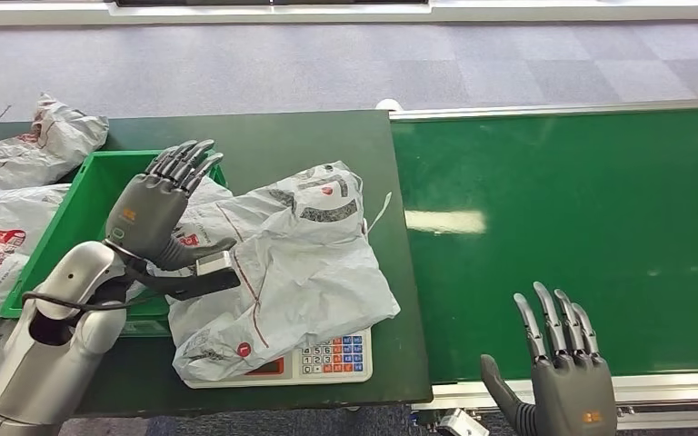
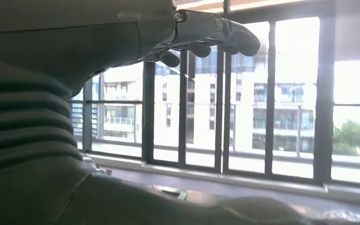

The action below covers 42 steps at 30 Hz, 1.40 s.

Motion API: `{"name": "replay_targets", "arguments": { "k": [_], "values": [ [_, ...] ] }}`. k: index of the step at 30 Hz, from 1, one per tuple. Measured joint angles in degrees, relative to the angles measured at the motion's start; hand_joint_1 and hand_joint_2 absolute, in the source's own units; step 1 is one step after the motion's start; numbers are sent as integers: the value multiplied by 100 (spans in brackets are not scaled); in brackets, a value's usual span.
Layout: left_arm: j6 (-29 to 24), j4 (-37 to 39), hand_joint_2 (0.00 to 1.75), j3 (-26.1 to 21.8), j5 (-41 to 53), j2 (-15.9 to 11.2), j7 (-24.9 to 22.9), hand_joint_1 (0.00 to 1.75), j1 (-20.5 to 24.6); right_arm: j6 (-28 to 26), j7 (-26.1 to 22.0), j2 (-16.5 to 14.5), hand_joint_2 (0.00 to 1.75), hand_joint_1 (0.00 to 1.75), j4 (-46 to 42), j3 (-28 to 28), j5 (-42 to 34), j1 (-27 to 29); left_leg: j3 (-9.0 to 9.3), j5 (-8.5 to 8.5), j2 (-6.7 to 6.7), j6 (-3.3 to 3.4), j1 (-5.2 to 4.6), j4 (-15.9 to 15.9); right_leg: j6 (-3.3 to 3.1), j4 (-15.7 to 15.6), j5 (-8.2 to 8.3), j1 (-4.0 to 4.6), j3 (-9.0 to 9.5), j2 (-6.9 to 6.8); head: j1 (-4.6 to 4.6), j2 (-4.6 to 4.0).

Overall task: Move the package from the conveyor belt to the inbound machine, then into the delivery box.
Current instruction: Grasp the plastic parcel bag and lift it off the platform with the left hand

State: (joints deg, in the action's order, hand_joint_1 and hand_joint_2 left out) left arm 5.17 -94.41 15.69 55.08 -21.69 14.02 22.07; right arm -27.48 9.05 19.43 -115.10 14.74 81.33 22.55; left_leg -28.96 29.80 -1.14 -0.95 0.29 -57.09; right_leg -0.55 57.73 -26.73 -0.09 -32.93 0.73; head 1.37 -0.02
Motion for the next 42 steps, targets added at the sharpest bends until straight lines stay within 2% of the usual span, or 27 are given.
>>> {"name": "replay_targets", "arguments": {
  "k": [4, 6, 11, 15, 18, 21, 28, 34, 35, 38, 39, 42],
  "values": [
    [904, 526, 0, 618, -786, -445, 90, 0, 988, -236, 341, 166, 175, 0, -425, -43, -159, 643, -5, -6, 0, -6, 0, -2, 0, 0, 6, -1, -2, 2, 1, 0],
    [1149, 768, 0, 939, -1012, -609, 81, 0, 1418, -348, 489, 275, 175, 0, -618, -47, -164, 902, -5, -6, 12, -6, 0, -1, 1, 1, 11, -7, -2, 13, 1, 0],
    [1576, 1134, 0, 1553, -1493, -840, -101, 0, 2050, -382, 657, 421, 175, 0, -896, -47, -204, 1221, -4, -6, 38, -6, 0, -1, 8, 2, 18, -16, -13, 39, 1, 0],
    [1909, 1282, 0, 2099, -2221, -1145, -274, 0, 2377, -411, 576, 428, 175, 0, -942, -54, -367, 1258, -2, -6, 46, -6, -1, -1, 7, 2, 20, -17, -15, 46, 1, 0],
    [2073, 1381, 0, 2516, -2597, -1309, -331, 0, 2497, -438, 336, 426, 175, 0, -936, -83, -575, 1233, -2, -6, 47, -6, -1, -1, 7, 2, 20, -17, -14, 47, 1, 0],
    [2109, 1534, 0, 2887, -2749, -1361, -355, 0, 2534, -438, 139, 414, 175, 0, -912, -119, -702, 1183, -2, -7, 46, -6, -2, -1, 6, 2, 20, -17, -12, 46, 1, 0],
    [2135, 1781, 0, 3296, -2934, -1382, -346, 0, 2577, -429, 6, 376, 175, 0, -874, -179, -760, 1135, -2, -6, 47, -6, -1, 0, 6, 2, 21, -17, -12, 44, 1, 0],
    [2310, 2070, 0, 3662, -3392, -1391, -145, 0, 2081, -377, -248, 169, 175, 0, -805, -254, -900, 1034, 0, -6, 54, -6, -2, 5, 5, 2, 21, -20, -13, 50, 1, 0],
    [2334, 2110, 0, 3719, -3470, -1395, -119, 19, 1962, -374, -297, 144, 175, 0, -787, -280, -952, 1021, 0, -6, 55, -6, -2, 5, 5, 2, 20, -19, -13, 50, 1, 0],
    [2270, 2309, 131, 3874, -3548, -1344, 10, 150, 1737, -370, -487, 43, 175, 0, -715, -355, -1084, 955, 6, -5, 43, -4, -3, 5, 9, 1, 16, -20, -3, 45, 1, 0],
    [2195, 2424, 175, 3921, -3523, -1292, 82, 175, 1714, -365, -559, -4, 175, 0, -692, -376, -1103, 928, 6, -2, 33, -1, -6, 8, 12, 1, 10, -24, 10, 38, 0, 0],
    [1890, 2917, 175, 4017, -3420, -1029, 332, 175, 1708, -342, -706, -144, 175, 0, -640, -420, -1120, 854, 49, 27, 4, 24, -20, 23, 36, -3, -41, -40, 95, 6, 0, 0]
  ]
}}
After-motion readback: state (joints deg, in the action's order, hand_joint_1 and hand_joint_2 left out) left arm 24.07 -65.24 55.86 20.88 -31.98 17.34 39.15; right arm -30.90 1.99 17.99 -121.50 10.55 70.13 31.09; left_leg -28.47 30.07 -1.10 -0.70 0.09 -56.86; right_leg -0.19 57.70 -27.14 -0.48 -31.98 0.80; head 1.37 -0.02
